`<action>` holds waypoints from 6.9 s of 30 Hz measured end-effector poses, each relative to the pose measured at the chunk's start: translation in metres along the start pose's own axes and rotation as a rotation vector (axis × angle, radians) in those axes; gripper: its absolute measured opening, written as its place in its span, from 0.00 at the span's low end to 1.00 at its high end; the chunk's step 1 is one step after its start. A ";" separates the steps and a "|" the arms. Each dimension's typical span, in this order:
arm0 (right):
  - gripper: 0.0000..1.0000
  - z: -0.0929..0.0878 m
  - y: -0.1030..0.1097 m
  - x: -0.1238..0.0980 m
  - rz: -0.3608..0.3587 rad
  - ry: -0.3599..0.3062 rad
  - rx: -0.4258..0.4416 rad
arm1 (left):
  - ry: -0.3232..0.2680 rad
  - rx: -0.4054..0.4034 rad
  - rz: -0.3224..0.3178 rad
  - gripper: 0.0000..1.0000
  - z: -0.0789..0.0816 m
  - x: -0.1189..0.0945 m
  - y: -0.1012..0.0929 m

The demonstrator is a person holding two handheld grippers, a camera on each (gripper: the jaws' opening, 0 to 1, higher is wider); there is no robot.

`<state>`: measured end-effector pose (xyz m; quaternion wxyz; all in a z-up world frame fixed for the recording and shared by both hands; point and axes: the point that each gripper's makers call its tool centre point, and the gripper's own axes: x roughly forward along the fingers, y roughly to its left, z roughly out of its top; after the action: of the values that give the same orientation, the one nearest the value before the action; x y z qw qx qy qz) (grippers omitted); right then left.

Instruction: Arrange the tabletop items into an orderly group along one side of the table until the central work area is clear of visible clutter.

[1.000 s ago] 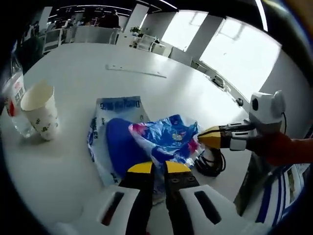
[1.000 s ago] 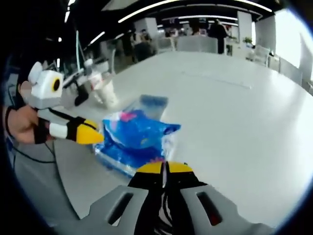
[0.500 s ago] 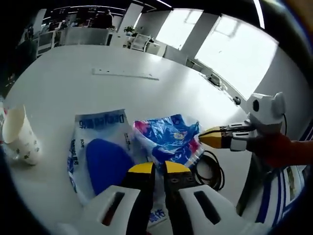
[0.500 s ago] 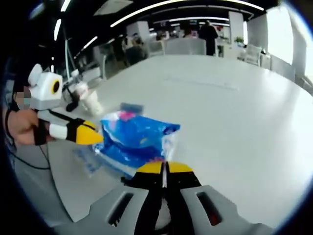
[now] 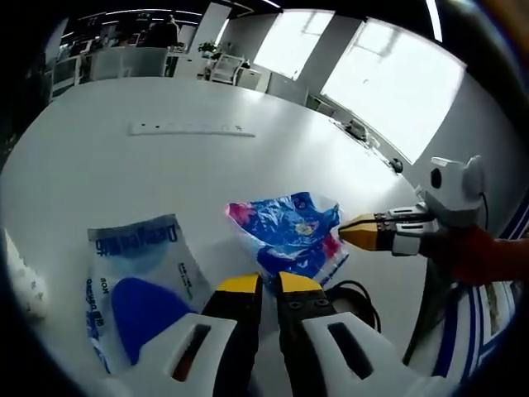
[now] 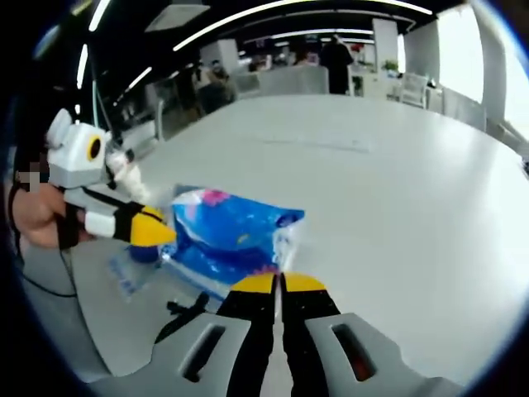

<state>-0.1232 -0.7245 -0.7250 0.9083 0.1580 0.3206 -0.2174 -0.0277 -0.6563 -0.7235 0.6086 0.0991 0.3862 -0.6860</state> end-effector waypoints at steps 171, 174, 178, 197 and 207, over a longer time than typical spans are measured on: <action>0.20 0.065 0.150 0.126 0.193 0.240 -0.558 | -0.095 -0.677 0.167 0.11 -0.121 -0.113 0.058; 0.20 0.065 0.153 0.131 0.213 0.251 -0.572 | -0.086 -0.672 0.170 0.08 -0.121 -0.112 0.059; 0.17 0.063 0.153 0.135 0.222 0.272 -0.582 | -0.091 -0.669 0.168 0.06 -0.119 -0.111 0.059; 0.00 0.048 0.137 0.118 0.211 0.281 -0.553 | -0.101 -0.657 0.174 0.00 -0.112 -0.118 0.071; 0.00 0.035 0.128 0.101 0.209 0.287 -0.506 | -0.110 -0.621 0.202 0.00 -0.105 -0.132 0.092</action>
<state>0.0290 -0.6590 -0.7459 0.8816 -0.0119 0.4716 -0.0118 0.0528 -0.4843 -0.7525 0.6946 -0.0905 0.5316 -0.4762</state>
